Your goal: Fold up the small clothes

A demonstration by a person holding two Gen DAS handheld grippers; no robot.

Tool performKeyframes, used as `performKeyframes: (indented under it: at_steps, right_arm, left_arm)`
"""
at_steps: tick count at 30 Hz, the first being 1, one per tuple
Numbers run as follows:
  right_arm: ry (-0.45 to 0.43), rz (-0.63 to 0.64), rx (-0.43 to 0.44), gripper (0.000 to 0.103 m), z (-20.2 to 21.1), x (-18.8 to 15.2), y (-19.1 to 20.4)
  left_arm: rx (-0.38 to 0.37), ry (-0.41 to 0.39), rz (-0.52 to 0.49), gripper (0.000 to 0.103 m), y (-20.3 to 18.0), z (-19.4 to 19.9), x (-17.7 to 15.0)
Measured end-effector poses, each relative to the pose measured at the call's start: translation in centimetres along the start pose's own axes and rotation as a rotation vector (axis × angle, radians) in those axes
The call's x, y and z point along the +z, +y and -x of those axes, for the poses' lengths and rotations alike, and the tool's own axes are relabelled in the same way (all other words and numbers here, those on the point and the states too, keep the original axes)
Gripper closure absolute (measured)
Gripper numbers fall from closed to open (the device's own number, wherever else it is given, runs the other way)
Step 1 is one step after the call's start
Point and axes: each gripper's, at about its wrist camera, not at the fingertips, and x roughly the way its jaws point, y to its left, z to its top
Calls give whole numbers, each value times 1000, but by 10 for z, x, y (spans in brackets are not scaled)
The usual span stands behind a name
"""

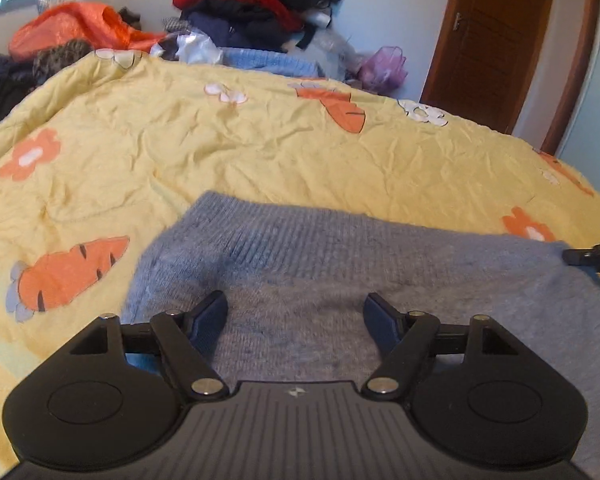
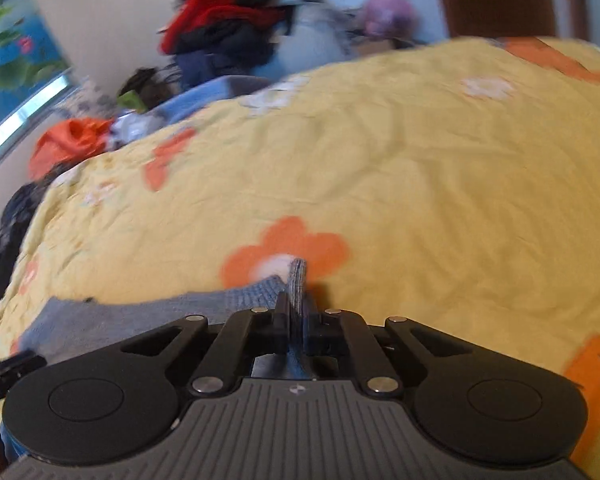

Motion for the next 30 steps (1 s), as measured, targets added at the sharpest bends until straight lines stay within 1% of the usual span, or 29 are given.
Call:
performKeyframes:
  at_steps: [1,3,4,5,6,7,8,9,10,11,12,14,15,17,18,19,20,21,23,25,26,30]
  right_arm:
    - [-19,-24,11,98,0,-4,-10]
    - [-33,-65,46,97,3,-11,-19]
    - [-39,-50,37,96,5,-13,-17]
    - [-46,-33,22,89,6,-16,-12]
    - [-49,-24,13,75,10,-17,-7]
    - [-62,-21,-6,69,17,-18,-1]
    - [-107,-15,-37,67,25,-17,9]
    - [-171,-6,-52,65,39,-19,18]
    - [-226,-2,-33,61,51,-22,28]
    - [-244,9,9,49,58,-21,42]
    - [-235,34,52,38,59,-23,55]
    - [-177,116,93,30,48,-28,84]
    - [-155,169,89,30,39,-33,97]
    - [-118,265,29,30,20,-45,112]
    - [-94,310,-29,30,9,-52,113]
    - [-64,351,-104,30,-2,-61,111]
    - [-80,401,-143,27,-5,-74,104]
    - [-118,435,-142,24,1,-83,97]
    - [-113,359,-129,24,15,-81,79]
    - [-135,350,-125,23,25,-85,66]
    - [-139,337,-118,23,28,-85,63]
    - [-115,376,-126,8,16,-84,74]
  left_arm:
    - [1,3,-21,16,-3,-3,-1]
    - [27,7,-78,14,-13,-4,-3]
    - [38,10,-92,14,-16,-4,-3]
    - [41,18,-92,14,-18,-1,0]
    - [39,25,-84,14,-18,2,3]
    - [35,22,-73,14,-18,7,6]
    - [30,6,-63,14,-19,13,11]
    - [27,-14,-59,14,-20,18,14]
    - [25,-31,-60,14,-22,20,18]
    - [24,-41,-65,14,-25,20,22]
    - [24,-41,-72,14,-29,16,26]
    - [33,-16,-76,14,-34,2,29]
    - [34,1,-73,14,-35,-6,30]
    - [50,39,-74,14,-33,-24,26]
    - [71,57,-84,11,-32,-33,22]
    - [72,28,-104,8,-31,-34,18]
    - [67,23,-114,8,-31,-34,16]
    - [63,23,-112,7,-31,-34,16]
    - [53,24,-112,5,-29,-36,17]
    - [47,27,-108,1,-28,-38,17]
    - [49,27,-110,1,-29,-39,18]
    - [51,15,-97,1,-28,-33,18]
